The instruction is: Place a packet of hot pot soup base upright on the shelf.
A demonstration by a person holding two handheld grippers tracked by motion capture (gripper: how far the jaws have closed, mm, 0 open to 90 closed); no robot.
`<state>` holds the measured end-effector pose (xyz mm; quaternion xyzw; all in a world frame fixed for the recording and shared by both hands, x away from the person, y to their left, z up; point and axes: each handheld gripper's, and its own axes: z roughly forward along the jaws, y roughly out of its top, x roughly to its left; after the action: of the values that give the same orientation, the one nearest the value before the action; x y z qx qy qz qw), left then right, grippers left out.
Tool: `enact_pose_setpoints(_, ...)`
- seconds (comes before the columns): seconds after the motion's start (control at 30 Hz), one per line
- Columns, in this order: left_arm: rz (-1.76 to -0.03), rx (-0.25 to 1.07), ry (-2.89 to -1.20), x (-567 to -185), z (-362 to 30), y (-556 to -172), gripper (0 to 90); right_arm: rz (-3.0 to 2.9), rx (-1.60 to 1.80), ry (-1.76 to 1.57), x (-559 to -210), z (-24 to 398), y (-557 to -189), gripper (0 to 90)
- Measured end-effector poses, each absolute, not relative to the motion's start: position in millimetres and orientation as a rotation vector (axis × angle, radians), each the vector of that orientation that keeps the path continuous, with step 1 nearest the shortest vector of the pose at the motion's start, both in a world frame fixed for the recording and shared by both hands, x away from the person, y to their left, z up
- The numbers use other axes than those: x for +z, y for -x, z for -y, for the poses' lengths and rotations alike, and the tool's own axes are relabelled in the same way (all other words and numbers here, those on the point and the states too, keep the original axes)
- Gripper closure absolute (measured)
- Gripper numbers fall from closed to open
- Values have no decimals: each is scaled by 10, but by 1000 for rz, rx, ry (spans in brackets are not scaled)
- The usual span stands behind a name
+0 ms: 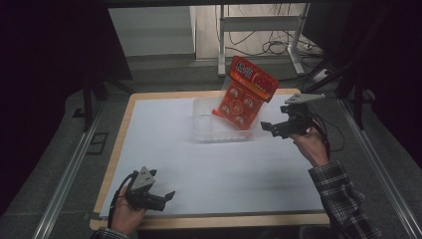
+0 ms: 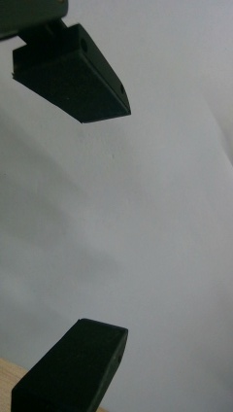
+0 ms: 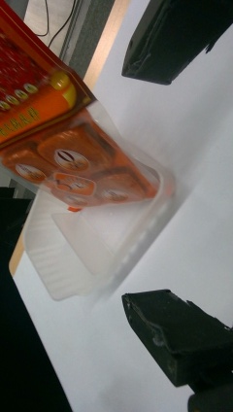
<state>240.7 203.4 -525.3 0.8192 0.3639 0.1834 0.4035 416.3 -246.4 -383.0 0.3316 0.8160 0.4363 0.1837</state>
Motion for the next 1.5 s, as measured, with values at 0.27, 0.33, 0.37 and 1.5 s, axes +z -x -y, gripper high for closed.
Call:
enact_pose_setpoints(0.27,-919,469,-2073,-5254,-2030,-2408,19,-2322,1231,-911,-3906,2468,-3909,0)
enact_pose_setpoints(0.33,-920,470,-2074,-5253,-2029,-2408,19,-2324,1227,-906,-3920,2472,-3842,0)
enact_pose_setpoints(0.37,-919,471,-2075,-5254,-2029,-2408,19,-2325,1229,-904,-3928,2477,-3813,0)
enact_pose_setpoints(1.5,-914,484,-2102,-5273,-2001,-2412,18,-2313,1207,-914,-4508,2652,-3014,0)
